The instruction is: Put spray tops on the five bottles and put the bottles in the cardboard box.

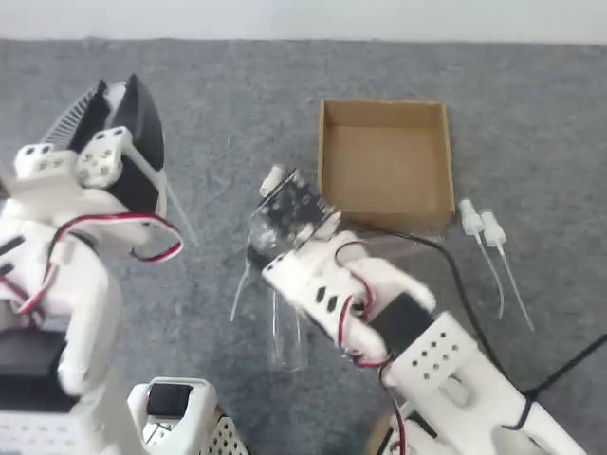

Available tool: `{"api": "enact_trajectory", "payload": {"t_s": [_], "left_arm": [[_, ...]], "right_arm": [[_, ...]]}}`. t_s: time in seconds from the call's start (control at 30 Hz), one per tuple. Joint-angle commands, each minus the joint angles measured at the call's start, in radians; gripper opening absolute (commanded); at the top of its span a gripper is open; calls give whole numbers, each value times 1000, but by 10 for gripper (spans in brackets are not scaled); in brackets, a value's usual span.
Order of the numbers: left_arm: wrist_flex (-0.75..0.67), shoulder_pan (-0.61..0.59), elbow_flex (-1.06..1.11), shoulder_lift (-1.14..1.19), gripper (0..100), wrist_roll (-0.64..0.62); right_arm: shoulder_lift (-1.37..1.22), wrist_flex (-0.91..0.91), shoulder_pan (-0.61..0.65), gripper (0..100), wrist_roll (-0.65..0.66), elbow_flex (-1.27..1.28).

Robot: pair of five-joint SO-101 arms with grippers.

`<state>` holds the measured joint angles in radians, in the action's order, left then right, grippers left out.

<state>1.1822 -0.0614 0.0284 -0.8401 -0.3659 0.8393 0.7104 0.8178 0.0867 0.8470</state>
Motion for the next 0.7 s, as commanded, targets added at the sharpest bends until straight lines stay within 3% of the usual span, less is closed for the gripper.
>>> {"api": "enact_trajectory", "payload": {"t_s": [0.0,0.2,0.67], "left_arm": [[-117,14,58,18,9,-41],[-140,117,139,15,9,-44],[-140,121,251,-3,9,-40]], "right_arm": [[50,-44,79,6,-21,2],[61,-61,111,6,-21,48],[62,-114,107,6,-29,78]]}}
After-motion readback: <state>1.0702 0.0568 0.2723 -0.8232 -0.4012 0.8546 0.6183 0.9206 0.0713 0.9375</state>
